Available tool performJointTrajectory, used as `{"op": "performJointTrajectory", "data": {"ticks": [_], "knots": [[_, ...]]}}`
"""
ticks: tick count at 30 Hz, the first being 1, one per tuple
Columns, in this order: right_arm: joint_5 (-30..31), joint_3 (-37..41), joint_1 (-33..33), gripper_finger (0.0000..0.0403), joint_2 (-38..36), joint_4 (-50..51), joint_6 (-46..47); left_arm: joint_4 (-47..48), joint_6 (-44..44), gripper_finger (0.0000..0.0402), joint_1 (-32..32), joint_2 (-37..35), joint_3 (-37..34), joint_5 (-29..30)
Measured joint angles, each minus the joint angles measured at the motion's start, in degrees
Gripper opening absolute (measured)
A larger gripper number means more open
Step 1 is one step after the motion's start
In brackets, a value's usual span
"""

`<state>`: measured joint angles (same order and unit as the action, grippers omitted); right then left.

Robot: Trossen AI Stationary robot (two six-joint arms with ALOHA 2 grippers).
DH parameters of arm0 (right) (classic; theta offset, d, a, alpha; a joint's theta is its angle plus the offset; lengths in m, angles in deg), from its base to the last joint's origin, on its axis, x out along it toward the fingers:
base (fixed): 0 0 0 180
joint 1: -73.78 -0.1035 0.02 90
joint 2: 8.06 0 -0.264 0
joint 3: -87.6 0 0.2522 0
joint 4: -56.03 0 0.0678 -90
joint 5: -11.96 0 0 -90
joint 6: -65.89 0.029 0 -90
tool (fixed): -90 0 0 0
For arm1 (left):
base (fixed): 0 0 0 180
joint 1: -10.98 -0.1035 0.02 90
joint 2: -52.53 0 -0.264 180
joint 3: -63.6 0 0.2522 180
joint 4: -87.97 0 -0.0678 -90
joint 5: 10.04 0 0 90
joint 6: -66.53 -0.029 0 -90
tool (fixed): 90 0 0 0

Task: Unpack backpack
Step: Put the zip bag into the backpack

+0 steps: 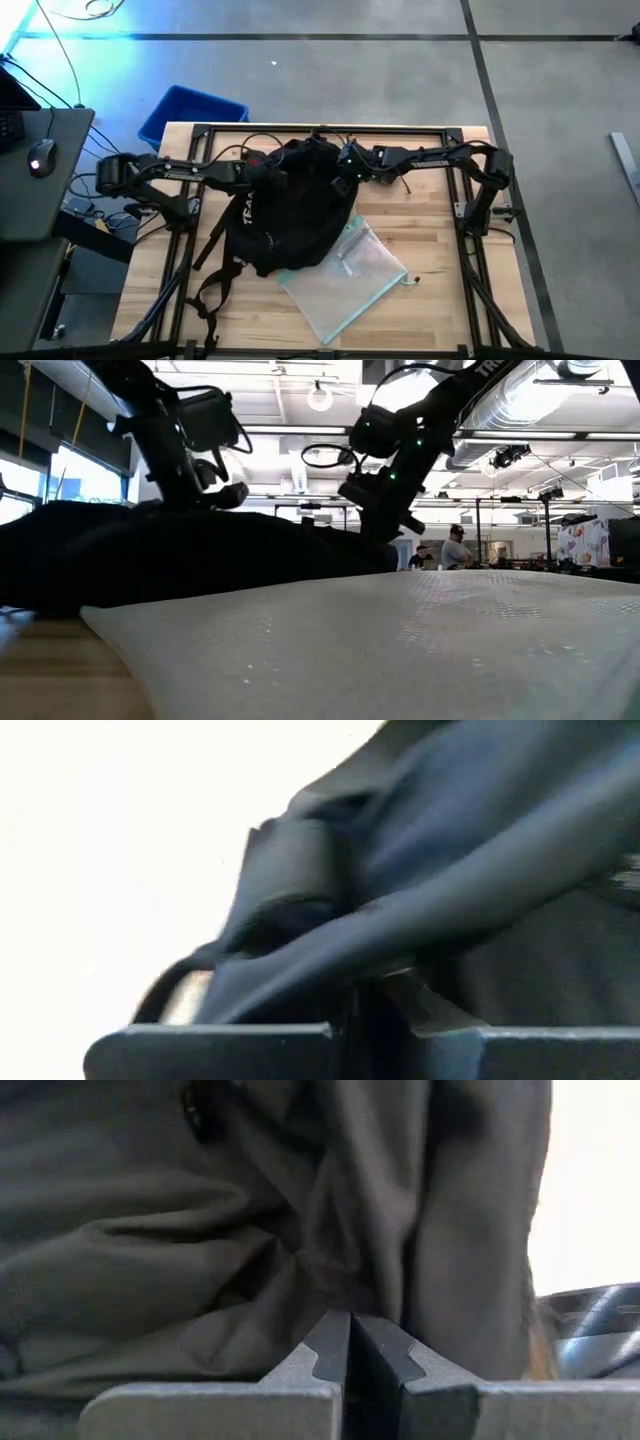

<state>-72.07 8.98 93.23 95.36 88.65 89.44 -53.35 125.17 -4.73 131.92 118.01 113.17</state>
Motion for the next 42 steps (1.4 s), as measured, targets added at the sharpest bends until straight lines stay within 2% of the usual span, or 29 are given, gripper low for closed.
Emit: {"op": "performJointTrajectory", "data": {"ticks": [6, 12, 17, 22, 26, 29, 32, 36, 38, 42], "knots": [[-1.5, 0.0, 0.8, 0.0000, -1.5, -3.2, 1.9, 2.5, -6.4, 0.0000, -2.0, -4.9, 0.0, 1.7], [-4.0, 0.0, -0.2, 0.0000, -8.7, -3.2, 0.6, 6.6, -11.7, 0.0000, -2.3, -16.6, 0.7, 2.2], [-9.9, 0.0, -0.2, 0.0006, -18.3, 5.8, 1.2, 10.8, -20.0, 0.0000, 1.3, -24.6, 4.0, -0.5], [-17.5, 0.0, -1.3, 0.0061, -27.4, 21.5, -0.5, 15.6, -20.4, 0.0000, 10.1, -26.0, 8.9, -2.4], [-21.9, 1.9, -3.7, 0.0131, -30.4, 35.2, -1.5, 13.9, -20.8, 0.0000, 19.2, -22.8, 12.2, -4.6], [-29.5, 8.3, -6.3, 0.0182, -32.6, 35.7, 0.2, 9.5, -20.1, 0.0000, 25.9, -18.0, 14.2, -12.0], [-33.4, 17.4, -9.3, 0.0223, -34.5, 29.5, 4.2, 3.5, -18.6, 0.0000, 32.0, -12.3, 15.1, -21.7], [-33.9, 28.1, -11.7, 0.0259, -35.2, 15.8, 11.8, -6.6, -13.2, 0.0000, 38.6, -3.9, 15.2, -31.7], [-34.2, 32.2, -12.2, 0.0268, -35.1, 7.0, 15.7, -10.6, -9.9, 0.0000, 40.7, 0.8, 15.2, -32.9], [-34.3, 38.3, -12.1, 0.0275, -33.3, -4.3, 22.4, -18.8, -3.9, 0.0000, 43.2, 10.1, 15.2, -30.1]]}}
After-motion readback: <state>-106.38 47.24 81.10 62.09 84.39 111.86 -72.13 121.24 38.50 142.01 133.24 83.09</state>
